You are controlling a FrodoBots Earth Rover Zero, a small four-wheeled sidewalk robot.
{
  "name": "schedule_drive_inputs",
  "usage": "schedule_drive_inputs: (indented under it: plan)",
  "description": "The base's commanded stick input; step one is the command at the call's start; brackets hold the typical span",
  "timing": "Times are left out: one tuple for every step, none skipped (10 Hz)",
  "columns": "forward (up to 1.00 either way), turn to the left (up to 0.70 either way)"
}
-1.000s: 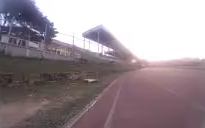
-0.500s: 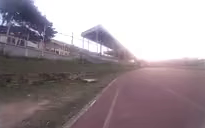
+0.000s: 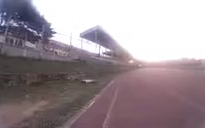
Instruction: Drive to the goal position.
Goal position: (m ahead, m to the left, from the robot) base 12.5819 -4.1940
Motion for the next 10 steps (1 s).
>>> schedule_drive_inputs:
  plan:
    - [0.7,-0.35]
    - [0.7,-0.35]
    - [0.7,-0.35]
    - [0.7,-0.35]
    - [0.7,-0.35]
    - [0.7,-0.35]
    - [0.7,-0.35]
    - [0.7,-0.35]
    - [0.7,-0.35]
    - [0.7,-0.35]
